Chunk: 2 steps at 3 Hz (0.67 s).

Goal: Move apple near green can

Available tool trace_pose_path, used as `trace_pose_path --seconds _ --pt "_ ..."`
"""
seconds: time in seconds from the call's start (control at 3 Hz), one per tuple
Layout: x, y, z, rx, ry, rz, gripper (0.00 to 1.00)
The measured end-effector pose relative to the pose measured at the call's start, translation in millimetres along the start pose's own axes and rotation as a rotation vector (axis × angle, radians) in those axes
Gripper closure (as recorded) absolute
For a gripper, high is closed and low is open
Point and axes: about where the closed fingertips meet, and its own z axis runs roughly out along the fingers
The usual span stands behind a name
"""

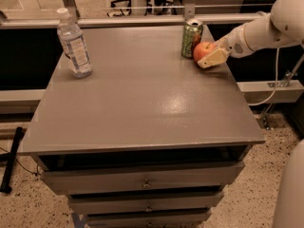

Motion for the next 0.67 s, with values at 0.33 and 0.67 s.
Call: trace_pose_path --seconds 0.33,0.67 --pt "3.4 1.7 8.0 -0.026 0.024 0.011 0.59" --pt "4.5 2.5 8.6 -0.032 0.031 0.014 0.36"
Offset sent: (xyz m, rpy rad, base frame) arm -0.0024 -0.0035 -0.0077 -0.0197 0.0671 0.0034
